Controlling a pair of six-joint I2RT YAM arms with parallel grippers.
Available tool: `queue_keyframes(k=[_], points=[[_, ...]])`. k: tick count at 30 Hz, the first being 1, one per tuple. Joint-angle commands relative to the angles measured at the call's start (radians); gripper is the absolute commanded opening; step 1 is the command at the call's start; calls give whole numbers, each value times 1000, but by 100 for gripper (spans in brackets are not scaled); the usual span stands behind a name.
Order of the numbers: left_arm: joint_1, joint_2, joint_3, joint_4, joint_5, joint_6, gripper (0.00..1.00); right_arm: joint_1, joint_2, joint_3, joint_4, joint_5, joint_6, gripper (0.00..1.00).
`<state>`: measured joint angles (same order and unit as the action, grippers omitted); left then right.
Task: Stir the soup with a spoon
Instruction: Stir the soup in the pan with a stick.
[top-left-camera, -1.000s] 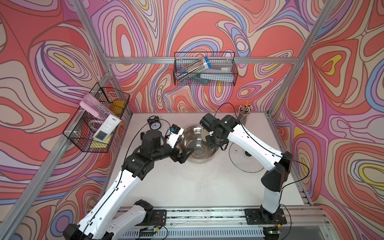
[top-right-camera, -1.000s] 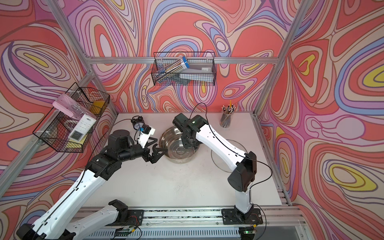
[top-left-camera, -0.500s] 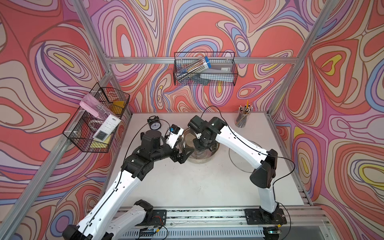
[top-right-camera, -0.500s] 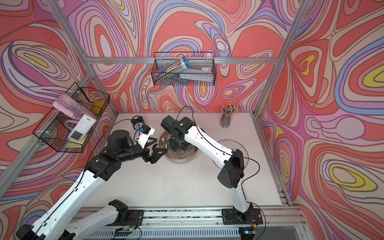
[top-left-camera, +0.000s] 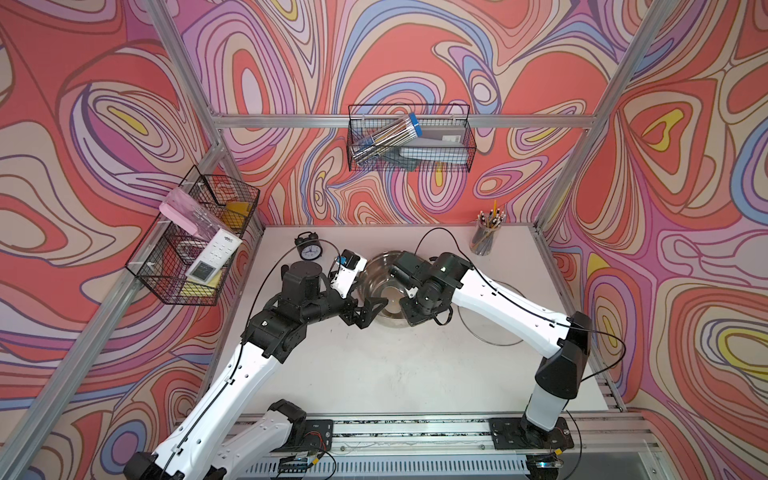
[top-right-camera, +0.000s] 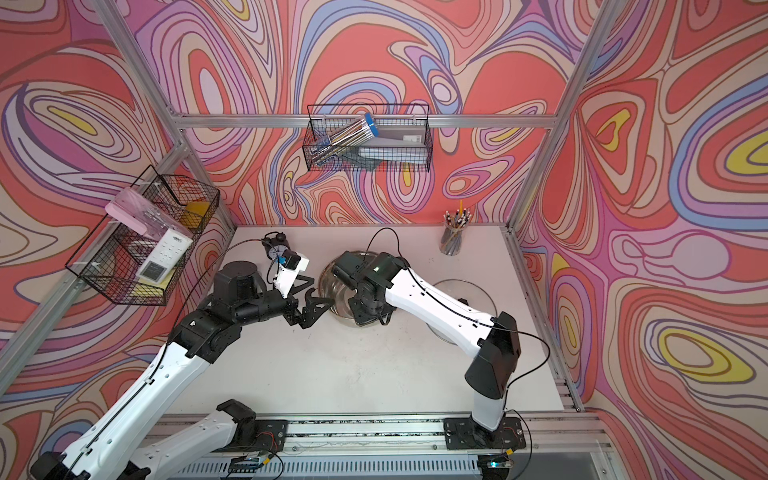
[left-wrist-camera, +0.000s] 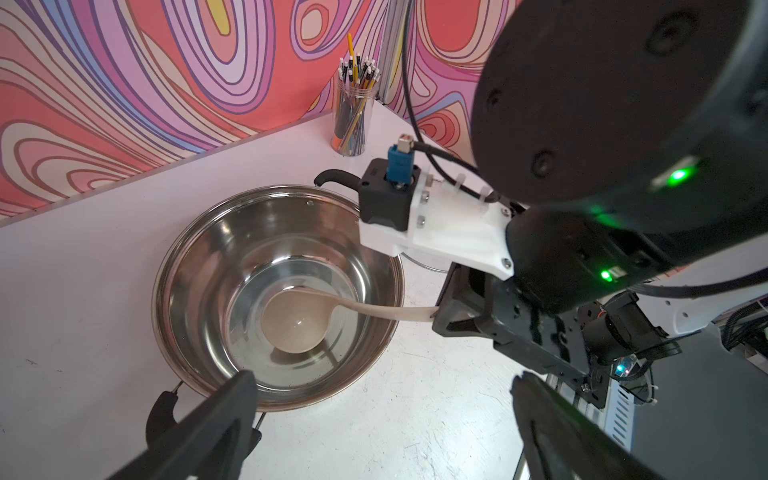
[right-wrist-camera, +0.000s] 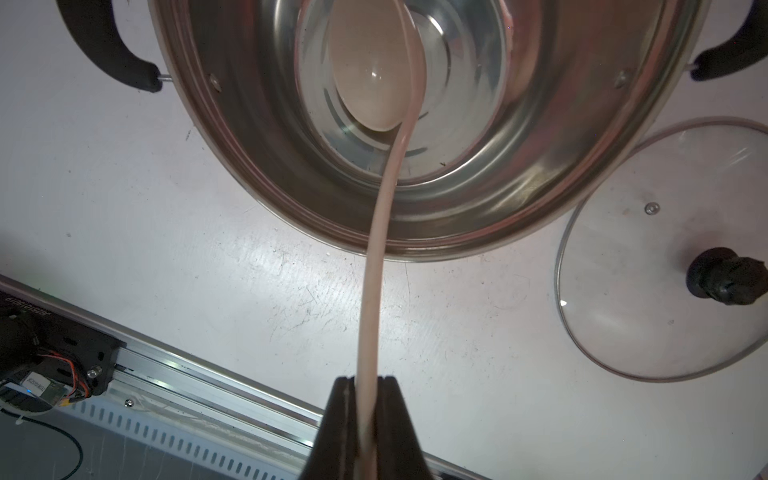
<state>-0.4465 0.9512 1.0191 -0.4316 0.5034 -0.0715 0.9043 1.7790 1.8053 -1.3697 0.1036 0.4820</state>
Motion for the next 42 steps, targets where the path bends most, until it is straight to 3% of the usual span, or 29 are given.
queue_keyframes(k=[1, 10, 19, 29, 36, 42], points=[[-6, -3, -14, 3, 19, 8, 99, -3, -36, -36, -26, 70, 31, 0], [-6, -3, -10, -4, 10, 24, 99, -108, -13, 13, -28, 96, 5, 0], [-6, -4, -5, -11, 4, 32, 99, -159, 120, 150, -23, 93, -58, 0], [-6, -5, -5, -16, -1, 30, 99, -146, 258, 355, 0, -43, -89, 0], [-7, -12, -9, -13, -4, 20, 99, -80, 237, 330, -2, -81, -105, 0], [-6, -17, -17, -9, -6, 5, 99, -40, 145, 205, 26, -86, -67, 0]])
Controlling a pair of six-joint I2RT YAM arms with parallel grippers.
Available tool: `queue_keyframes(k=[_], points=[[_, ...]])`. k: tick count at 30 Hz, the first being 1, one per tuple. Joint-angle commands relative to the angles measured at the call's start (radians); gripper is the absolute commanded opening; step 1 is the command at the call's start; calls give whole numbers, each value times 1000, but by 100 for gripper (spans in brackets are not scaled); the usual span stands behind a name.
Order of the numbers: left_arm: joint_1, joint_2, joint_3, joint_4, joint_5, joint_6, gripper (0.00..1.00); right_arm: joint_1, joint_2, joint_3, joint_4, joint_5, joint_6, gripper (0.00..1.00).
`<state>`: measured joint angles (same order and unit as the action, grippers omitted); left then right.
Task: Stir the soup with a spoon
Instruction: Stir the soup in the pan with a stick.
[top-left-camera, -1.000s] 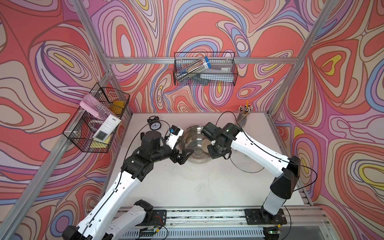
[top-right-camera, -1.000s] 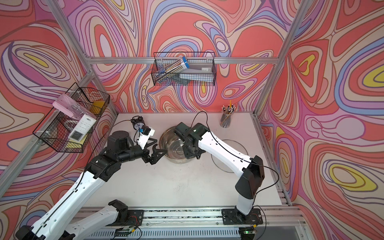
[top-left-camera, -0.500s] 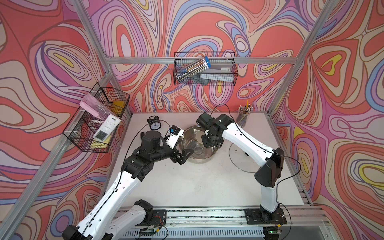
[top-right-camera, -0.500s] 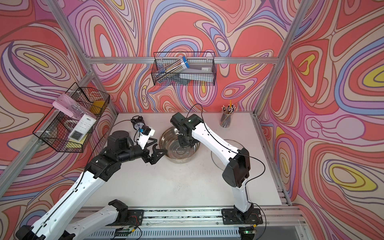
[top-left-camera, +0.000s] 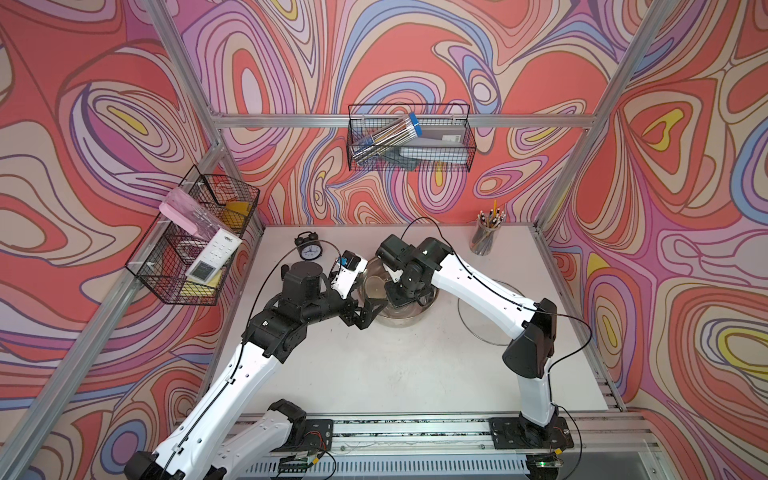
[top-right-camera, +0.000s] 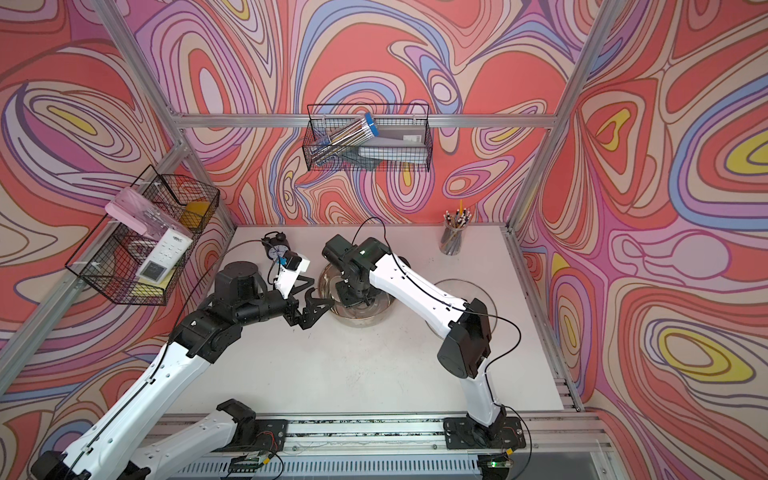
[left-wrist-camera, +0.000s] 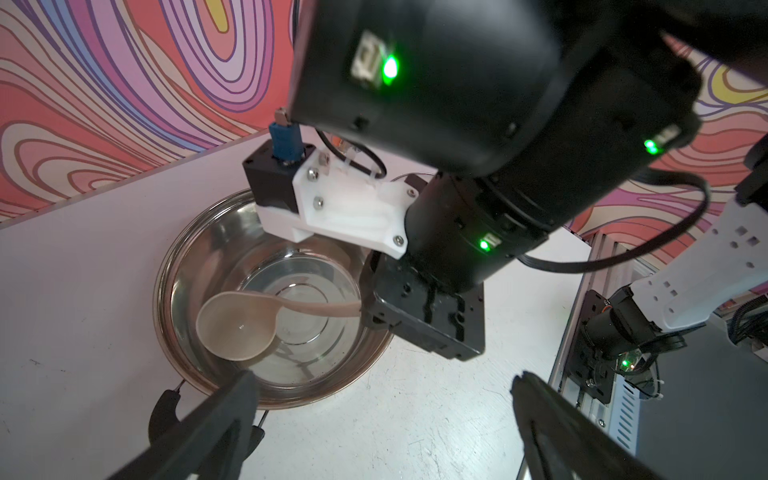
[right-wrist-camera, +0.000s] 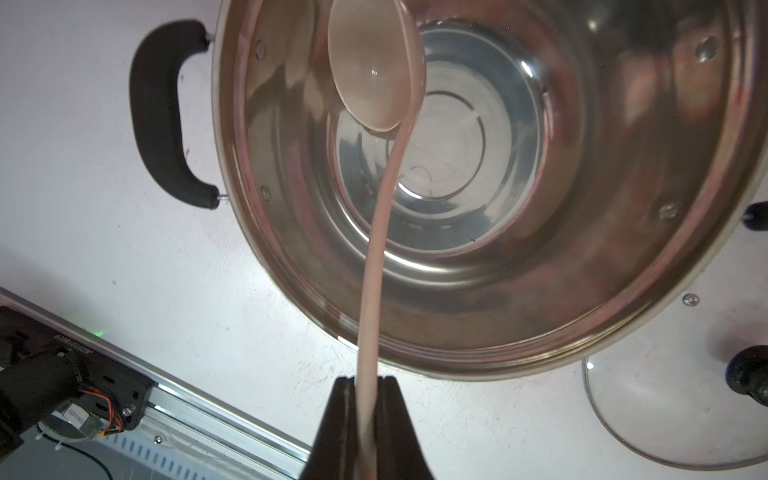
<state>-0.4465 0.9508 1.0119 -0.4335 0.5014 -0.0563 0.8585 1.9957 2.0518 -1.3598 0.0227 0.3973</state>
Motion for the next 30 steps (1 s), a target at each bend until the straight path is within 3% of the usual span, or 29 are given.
queue_keyframes(k=[1, 9, 15, 22, 30], points=[[-6, -19, -12, -4, -5, -14, 99, 8, -91, -67, 20, -5, 26, 0], [-7, -23, -25, 19, -6, -47, 99, 11, -217, -252, 7, 85, 83, 0], [-6, -30, -33, 28, -13, -57, 99, -45, -262, -300, -9, 145, 108, 0], [-6, -30, -36, 26, -15, -53, 99, -123, -209, -217, -5, 160, 57, 0], [-6, -21, -30, 27, -24, -53, 99, -133, -62, -41, 6, 102, -10, 0]])
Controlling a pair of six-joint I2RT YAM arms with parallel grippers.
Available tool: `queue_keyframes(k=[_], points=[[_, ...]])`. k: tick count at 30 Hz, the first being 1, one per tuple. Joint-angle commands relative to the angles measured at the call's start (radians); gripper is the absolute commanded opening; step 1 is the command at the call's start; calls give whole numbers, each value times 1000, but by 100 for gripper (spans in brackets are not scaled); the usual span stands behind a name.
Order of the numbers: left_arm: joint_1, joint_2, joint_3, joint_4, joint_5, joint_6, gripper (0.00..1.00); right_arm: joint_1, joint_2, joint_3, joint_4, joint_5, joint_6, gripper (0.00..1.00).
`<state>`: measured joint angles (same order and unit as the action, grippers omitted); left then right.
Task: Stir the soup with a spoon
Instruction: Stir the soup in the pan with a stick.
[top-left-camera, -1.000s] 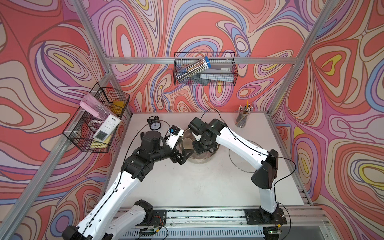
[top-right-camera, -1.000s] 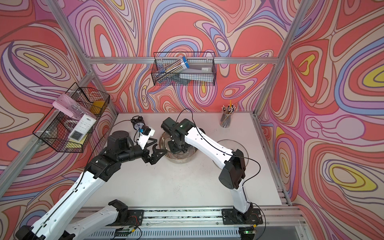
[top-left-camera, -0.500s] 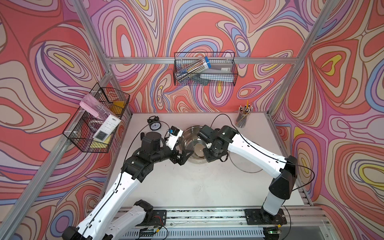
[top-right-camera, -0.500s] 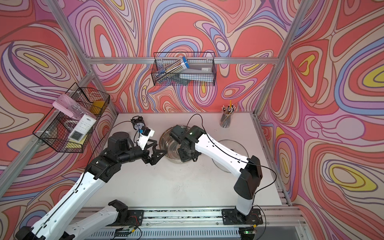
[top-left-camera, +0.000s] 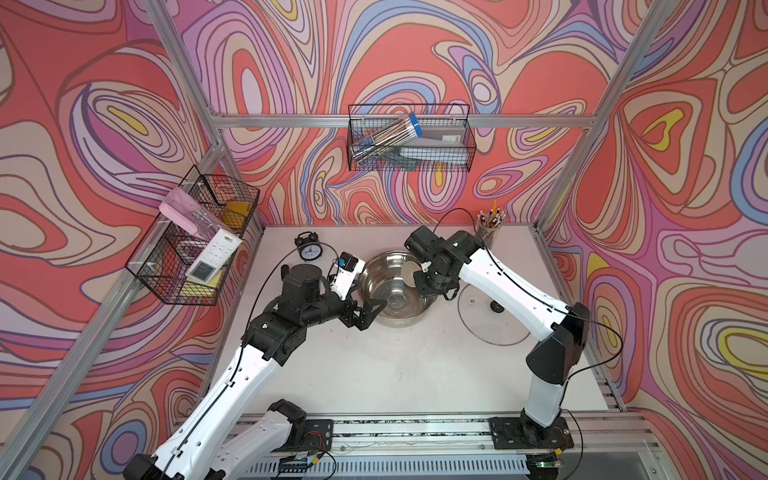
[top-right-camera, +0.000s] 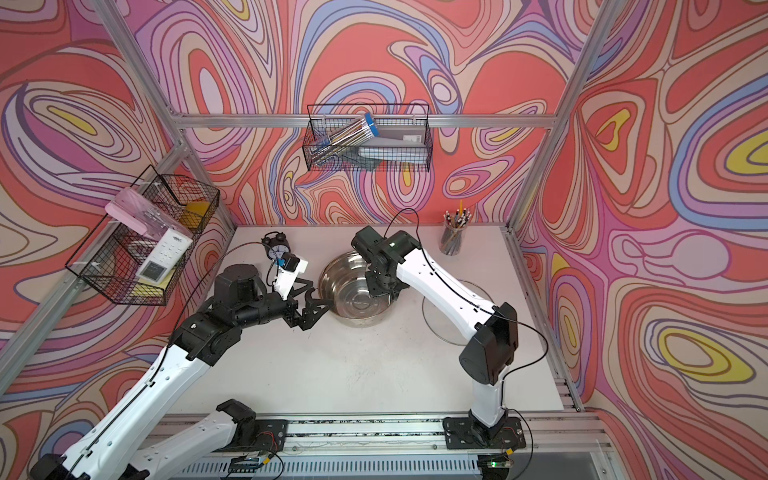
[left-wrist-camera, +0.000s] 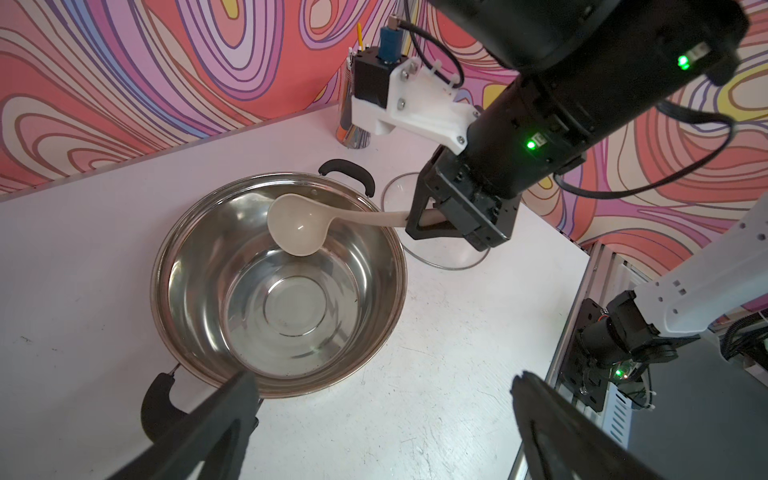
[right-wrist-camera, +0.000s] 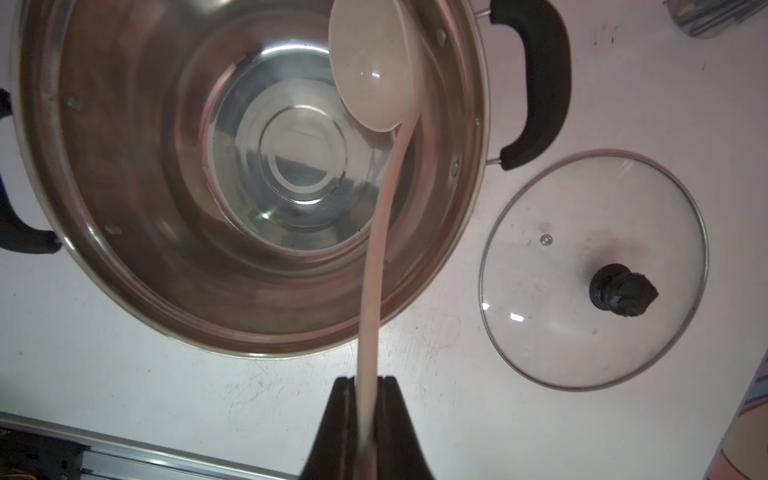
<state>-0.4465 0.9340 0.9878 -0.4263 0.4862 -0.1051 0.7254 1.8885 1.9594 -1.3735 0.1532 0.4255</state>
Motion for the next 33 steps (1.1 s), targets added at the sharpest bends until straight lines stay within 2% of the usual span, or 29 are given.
queue_keyframes(k=[1, 10, 19, 26, 33], points=[[-6, -1, -5, 20, -11, -7, 99, 0, 58, 70, 25, -44, -42, 0], [-7, 30, 20, 26, 14, 16, 99, 42, 117, 155, 31, -153, -71, 0], [-6, 22, 13, 36, 22, 41, 99, 94, 22, 31, 33, -172, -46, 0], [-7, 2, -12, 78, 17, 42, 99, 94, -110, -135, 35, -123, -9, 0], [-6, -4, -14, 90, 8, 51, 99, 81, -167, -192, -10, 1, 22, 0]])
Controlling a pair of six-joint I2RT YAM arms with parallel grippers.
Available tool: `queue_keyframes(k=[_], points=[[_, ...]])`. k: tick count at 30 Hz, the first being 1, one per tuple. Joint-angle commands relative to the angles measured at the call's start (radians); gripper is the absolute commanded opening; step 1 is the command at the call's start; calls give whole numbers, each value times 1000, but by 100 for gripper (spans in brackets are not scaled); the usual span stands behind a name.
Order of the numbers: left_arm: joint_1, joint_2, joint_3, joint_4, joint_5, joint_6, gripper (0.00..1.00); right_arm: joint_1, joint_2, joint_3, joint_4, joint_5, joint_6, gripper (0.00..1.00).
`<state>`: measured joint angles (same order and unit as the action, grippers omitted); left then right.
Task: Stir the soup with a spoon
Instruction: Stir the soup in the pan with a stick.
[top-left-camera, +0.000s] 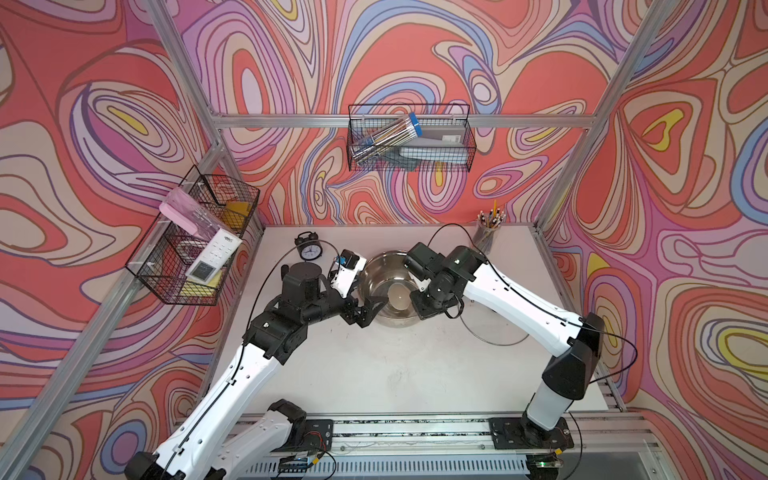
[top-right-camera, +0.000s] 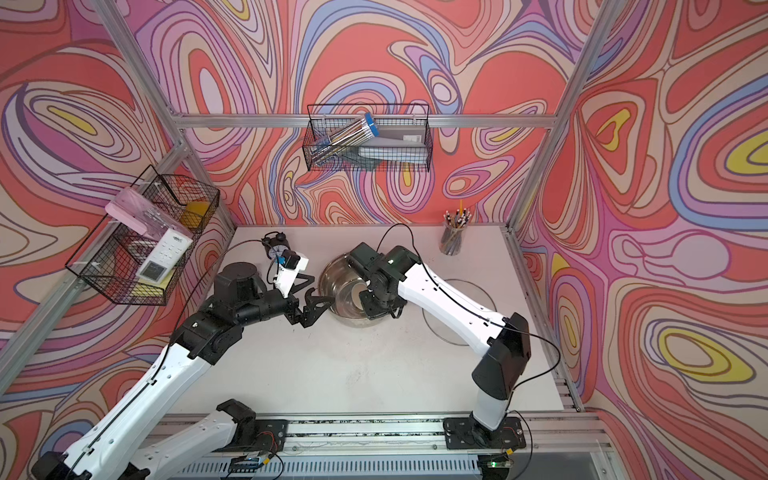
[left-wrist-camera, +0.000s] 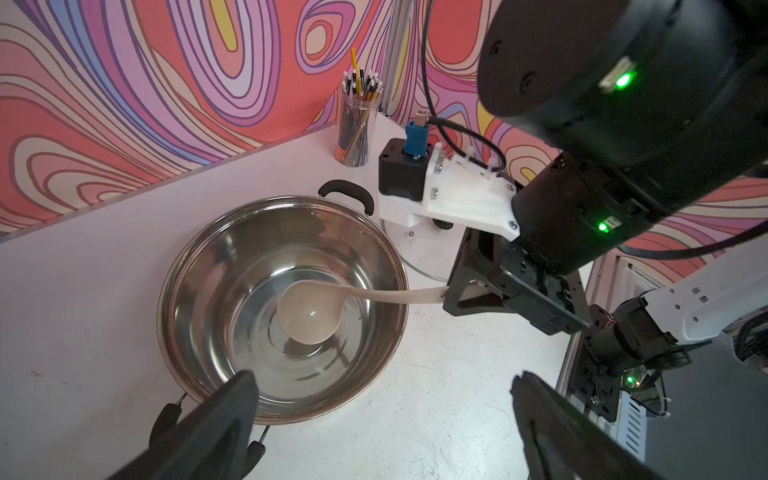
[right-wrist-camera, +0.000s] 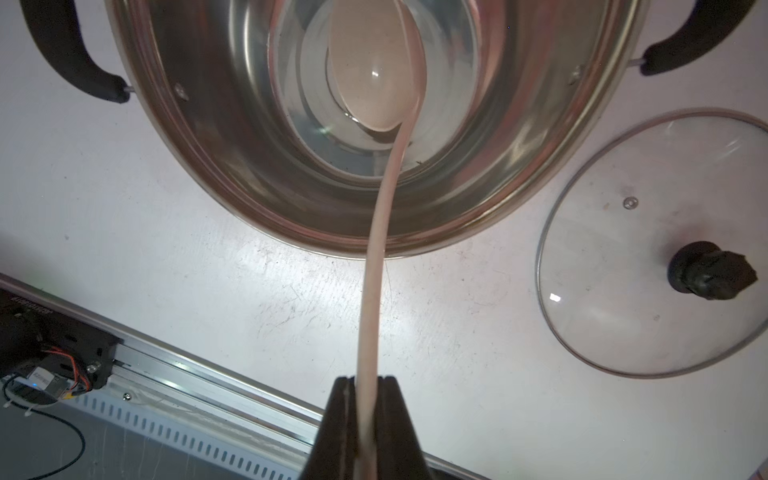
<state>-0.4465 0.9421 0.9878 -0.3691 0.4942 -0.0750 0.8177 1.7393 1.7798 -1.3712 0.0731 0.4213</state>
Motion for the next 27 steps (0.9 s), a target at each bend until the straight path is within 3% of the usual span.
queue_keyframes(k=[1, 8, 16, 27], points=[[-7, -12, -14, 34, 0, 23, 99, -20, -18, -13, -12, 90, 31, 0], [-6, -11, -13, 30, -4, 17, 99, -78, 26, 69, 15, 95, 0, 0], [-6, -11, -17, 31, -9, 14, 99, -82, 203, 265, 22, 23, -51, 0], [-6, -15, -21, 32, -9, 11, 99, -2, 258, 345, 5, -77, -85, 0]])
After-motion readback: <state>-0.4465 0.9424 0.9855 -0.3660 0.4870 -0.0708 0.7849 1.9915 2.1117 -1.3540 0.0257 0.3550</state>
